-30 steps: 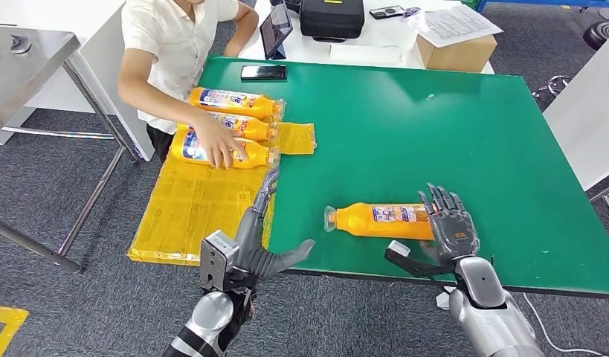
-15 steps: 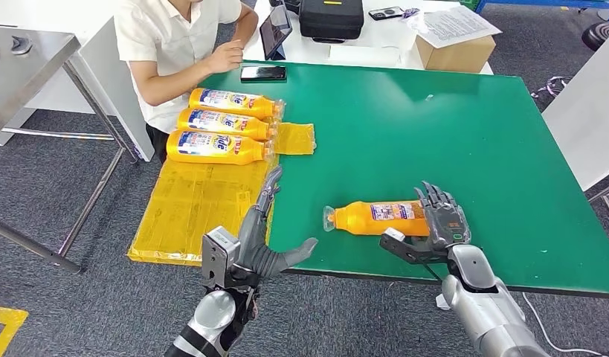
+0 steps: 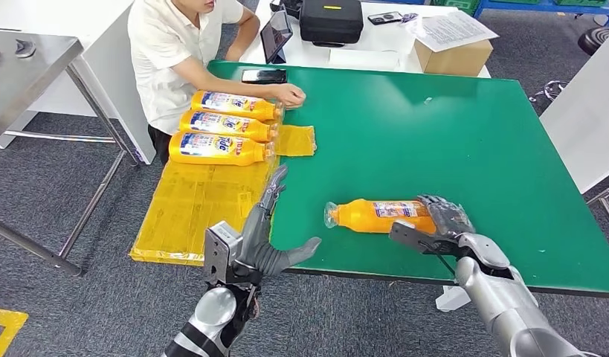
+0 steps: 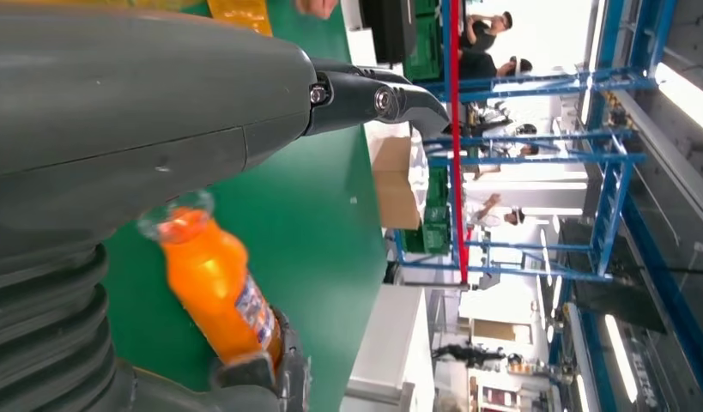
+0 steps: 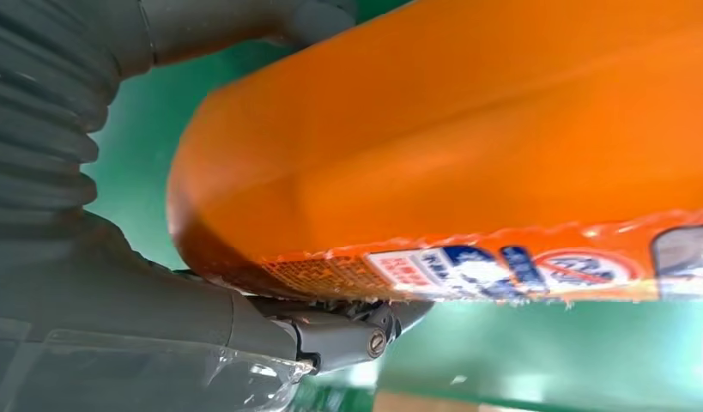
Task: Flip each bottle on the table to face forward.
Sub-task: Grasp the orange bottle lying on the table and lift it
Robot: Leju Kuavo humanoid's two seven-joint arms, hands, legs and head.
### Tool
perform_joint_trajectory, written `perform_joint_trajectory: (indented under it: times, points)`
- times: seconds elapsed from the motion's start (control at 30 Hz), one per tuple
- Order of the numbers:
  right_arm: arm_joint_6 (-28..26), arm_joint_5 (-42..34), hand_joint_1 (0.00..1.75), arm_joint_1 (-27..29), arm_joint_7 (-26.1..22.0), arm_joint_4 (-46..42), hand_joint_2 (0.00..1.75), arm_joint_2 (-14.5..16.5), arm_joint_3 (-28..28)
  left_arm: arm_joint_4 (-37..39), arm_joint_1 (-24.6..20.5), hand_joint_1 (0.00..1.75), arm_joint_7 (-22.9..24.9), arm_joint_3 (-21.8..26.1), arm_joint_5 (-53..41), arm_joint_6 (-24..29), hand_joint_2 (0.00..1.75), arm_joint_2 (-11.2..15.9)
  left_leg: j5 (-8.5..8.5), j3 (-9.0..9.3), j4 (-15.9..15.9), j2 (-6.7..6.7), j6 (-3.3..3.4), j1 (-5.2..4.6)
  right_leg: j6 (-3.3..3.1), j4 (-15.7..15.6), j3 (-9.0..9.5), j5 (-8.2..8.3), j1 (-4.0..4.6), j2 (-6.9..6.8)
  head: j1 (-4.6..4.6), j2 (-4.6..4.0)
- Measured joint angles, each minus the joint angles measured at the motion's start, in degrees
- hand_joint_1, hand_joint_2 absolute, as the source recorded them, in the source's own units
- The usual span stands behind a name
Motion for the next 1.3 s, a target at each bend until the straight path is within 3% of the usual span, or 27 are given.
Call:
perform_joint_trajectory:
  times: [0.1,0.53,0.6,0.7,0.8,1.13,1.3]
  points:
    - [0.6,-4.3,1.75,1.0,-3.9,0.0,1.75,-0.3,-0.8,0.2,-0.2,0.00,-0.2,-0.1,0.3,-0.3,1.75,0.0,-0.03,0.09,0.0,0.10,-0.01,0.00,0.02,0.0,0.09,0.03,0.01,0.05,-0.01,0.00]
    - [-2.3,-8.6,1.75,3.9,-7.4,-1.6,1.75,0.1,-2.1,0.4,-0.7,0.00,-1.6,-0.2,1.4,1.5,1.75,0.0,-0.08,0.24,0.0,0.15,-0.07,0.09,-0.01,0.0,0.27,-0.01,0.09,0.14,-0.01,0.00]
    - [-3.1,-11.0,1.75,5.3,-8.5,-3.1,1.75,1.0,-2.7,0.2,-0.4,0.00,-0.7,0.3,4.9,1.8,1.75,-0.3,-0.08,0.22,0.0,0.15,-0.07,0.09,-0.01,0.0,0.28,0.00,0.09,0.14,0.00,0.00]
    - [-3.8,-14.6,1.75,7.9,-9.0,-6.3,1.75,2.7,-3.9,-0.5,1.8,0.00,4.3,1.8,18.1,-0.8,1.75,-0.8,-0.11,0.19,0.0,0.19,-0.10,0.09,-0.01,0.0,0.22,-0.01,0.10,0.17,-0.02,0.00]
    - [-3.9,-17.0,1.75,10.4,-9.1,-9.6,1.75,4.1,-4.6,-1.4,4.2,0.00,4.8,2.4,23.9,-1.6,1.75,-0.7,-0.12,0.04,0.0,0.17,-0.13,0.12,-0.02,0.0,0.05,-0.02,0.11,0.16,-0.03,0.00]
    - [-3.8,-18.2,1.75,13.3,-9.4,-14.0,1.75,5.5,-5.5,-2.9,6.1,0.00,4.2,3.0,24.0,-1.5,1.75,-0.4,-0.10,-0.17,0.0,0.13,-0.12,0.09,-0.02,0.0,-0.10,-0.03,0.08,0.14,-0.02,0.00]
    - [-3.9,-22.2,1.75,17.8,-10.5,-19.7,1.75,7.0,-6.8,-5.4,9.0,0.00,0.2,2.9,20.1,-2.2,1.75,0.7,-0.11,-0.36,0.0,0.12,-0.13,0.10,-0.02,0.1,-0.29,-0.03,0.10,0.14,-0.02,0.00]
